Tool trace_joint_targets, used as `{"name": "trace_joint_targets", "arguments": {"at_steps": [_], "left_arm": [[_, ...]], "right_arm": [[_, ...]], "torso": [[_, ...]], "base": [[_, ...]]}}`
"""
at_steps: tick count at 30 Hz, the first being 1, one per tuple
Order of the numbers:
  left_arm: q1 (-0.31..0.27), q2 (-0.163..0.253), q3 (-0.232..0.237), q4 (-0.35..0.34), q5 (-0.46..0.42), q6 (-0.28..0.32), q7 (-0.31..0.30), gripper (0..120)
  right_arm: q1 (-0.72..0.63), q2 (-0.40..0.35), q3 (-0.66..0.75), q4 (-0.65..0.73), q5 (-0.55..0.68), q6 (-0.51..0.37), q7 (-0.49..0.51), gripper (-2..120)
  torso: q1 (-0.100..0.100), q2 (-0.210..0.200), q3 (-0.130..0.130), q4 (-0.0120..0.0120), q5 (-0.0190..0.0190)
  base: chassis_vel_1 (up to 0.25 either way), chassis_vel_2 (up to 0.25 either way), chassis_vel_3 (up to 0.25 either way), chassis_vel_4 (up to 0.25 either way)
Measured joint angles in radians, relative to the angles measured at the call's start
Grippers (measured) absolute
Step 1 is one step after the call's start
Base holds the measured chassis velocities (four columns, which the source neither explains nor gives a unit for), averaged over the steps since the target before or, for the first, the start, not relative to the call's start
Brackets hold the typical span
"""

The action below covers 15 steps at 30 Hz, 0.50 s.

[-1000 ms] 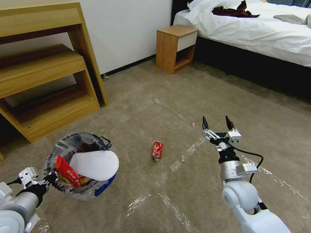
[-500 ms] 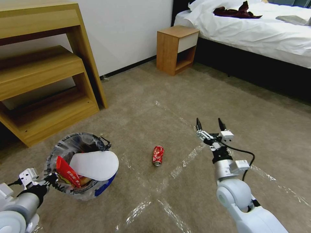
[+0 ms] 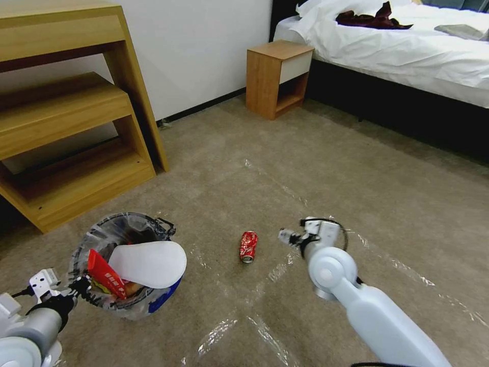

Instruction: Pick up the trash bin and place the garbage on the floor into it.

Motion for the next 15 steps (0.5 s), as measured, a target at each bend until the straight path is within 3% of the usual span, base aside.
{"name": "trace_joint_targets", "arguments": {"at_steps": [6, 15], "left_arm": [[0.006, -0.015, -0.003, 0.0, 0.009, -0.004, 0.001, 0], [0.021, -0.031, -0.009, -0.006, 0.016, -0.015, 0.004, 0]], "right_arm": [[0.071, 0.13, -0.054, -0.18, 0.061, -0.052, 0.034, 100], [0.115, 0.197, -0.065, -0.388, -0.013, -0.063, -0.033, 100]], "torso": [[0.0, 0.0, 0.0, 0.0003, -0.0002], [0.0, 0.0, 0.0, -0.0001, -0.0001]], "base": [[0.0, 0.0, 0.0, 0.0], [0.0, 0.0, 0.0, 0.0]]}}
